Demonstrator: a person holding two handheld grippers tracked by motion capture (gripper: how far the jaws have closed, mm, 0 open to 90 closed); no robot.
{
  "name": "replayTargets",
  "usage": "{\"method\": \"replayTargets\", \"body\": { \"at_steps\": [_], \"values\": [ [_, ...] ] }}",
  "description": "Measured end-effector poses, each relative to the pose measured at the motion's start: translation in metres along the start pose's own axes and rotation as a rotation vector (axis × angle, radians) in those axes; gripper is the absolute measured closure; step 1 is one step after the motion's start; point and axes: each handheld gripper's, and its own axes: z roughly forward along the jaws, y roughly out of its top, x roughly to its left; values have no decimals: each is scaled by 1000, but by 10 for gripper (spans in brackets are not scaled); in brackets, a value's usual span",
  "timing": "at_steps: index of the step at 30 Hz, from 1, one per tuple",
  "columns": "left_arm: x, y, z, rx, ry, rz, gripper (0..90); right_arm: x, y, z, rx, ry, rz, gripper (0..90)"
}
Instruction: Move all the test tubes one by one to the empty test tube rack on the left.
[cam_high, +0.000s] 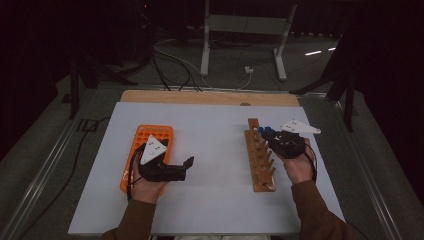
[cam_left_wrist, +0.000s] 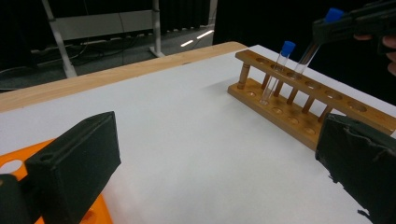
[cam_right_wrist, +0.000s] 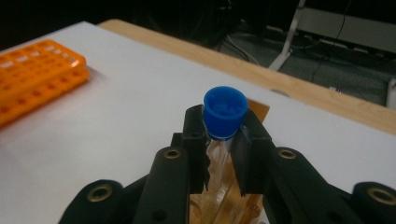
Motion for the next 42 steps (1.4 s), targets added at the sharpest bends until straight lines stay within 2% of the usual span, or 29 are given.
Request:
{"method": "replayTargets", "body": {
  "at_steps": [5, 14, 30, 42],
  "values": [
    [-2, 1, 2, 4, -6, 8, 8, 3, 10, -9, -29, 3, -16, 773],
    [-8, 4, 8, 6, -23, 11, 9, 16, 21, -17, -54, 75, -29, 772],
    [-23, 9, 17, 7, -60, 33, 15, 48, 25, -15, -27, 171, -75, 771],
    [-40, 10, 26, -2, -68, 59, 44, 72, 26, -10, 15, 253, -111, 770]
  ]
}}
